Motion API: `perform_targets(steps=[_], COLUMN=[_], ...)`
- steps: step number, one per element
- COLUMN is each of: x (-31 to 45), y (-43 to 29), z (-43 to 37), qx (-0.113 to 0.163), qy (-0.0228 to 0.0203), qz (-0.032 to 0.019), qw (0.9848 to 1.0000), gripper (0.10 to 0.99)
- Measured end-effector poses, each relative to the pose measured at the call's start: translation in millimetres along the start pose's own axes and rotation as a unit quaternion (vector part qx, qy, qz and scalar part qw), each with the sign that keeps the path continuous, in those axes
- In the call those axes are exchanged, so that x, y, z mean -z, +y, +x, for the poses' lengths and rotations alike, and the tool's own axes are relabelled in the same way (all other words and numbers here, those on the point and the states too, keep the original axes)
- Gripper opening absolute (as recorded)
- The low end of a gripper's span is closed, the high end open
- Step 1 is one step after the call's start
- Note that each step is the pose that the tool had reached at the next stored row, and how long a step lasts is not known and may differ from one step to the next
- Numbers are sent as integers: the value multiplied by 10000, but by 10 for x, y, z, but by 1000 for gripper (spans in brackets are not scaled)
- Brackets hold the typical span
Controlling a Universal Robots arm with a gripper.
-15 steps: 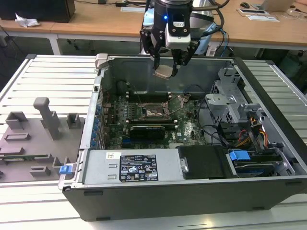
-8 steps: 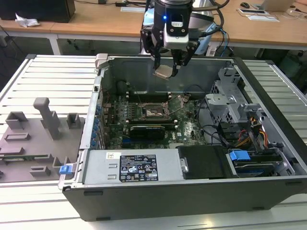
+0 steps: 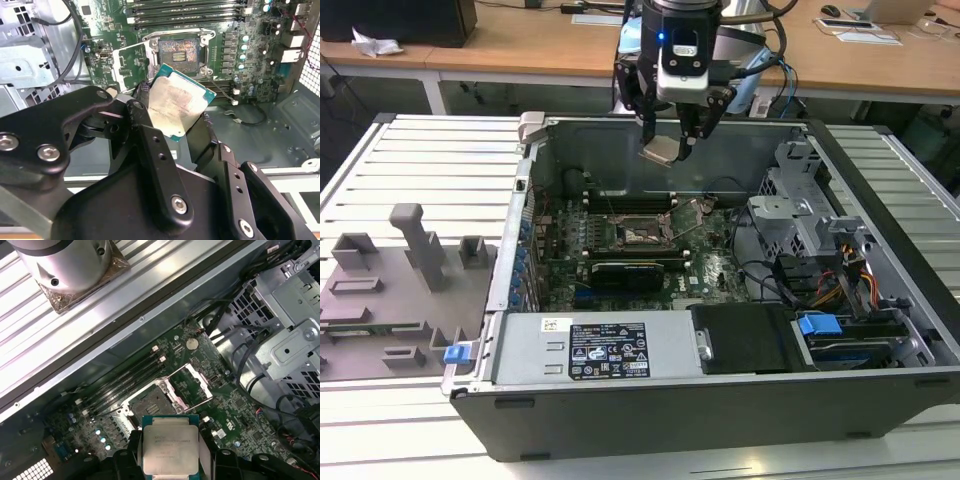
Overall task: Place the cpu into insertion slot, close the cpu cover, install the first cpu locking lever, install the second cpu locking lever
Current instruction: 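Place the cpu into insertion slot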
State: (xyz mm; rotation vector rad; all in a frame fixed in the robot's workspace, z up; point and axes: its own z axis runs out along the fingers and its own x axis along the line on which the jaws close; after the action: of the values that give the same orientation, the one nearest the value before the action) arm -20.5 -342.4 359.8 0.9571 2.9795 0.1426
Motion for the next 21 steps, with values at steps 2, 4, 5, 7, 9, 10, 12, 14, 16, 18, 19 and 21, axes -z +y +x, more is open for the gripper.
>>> perform_targets(steps=[2,4,5,7,9,10,12,14,16,18,19,21], x=[-1,-1,-1,-2,-3,-3,-4,-5,-6,-7,-7,-8], y=[0,0,0,0,0,0,0,0,0,-1,-1,-1], z=[0,0,0,0,0,0,0,0,0,0,0,0], qx=[-68,-117,-150,-219,-274,-325,-389,-498,-621,-703,-730,-804], qy=[-6,-10,-13,-20,-24,-29,-35,-45,-56,-63,-66,-72], qz=[-1,-2,-3,-5,-6,-7,-8,-10,-12,-14,-14,-16], qw=[10000,9999,9999,9998,9996,9995,9992,9988,9981,9975,9973,9967], gripper=[537,537,537,537,537,537,537,537,537,537,537,537])
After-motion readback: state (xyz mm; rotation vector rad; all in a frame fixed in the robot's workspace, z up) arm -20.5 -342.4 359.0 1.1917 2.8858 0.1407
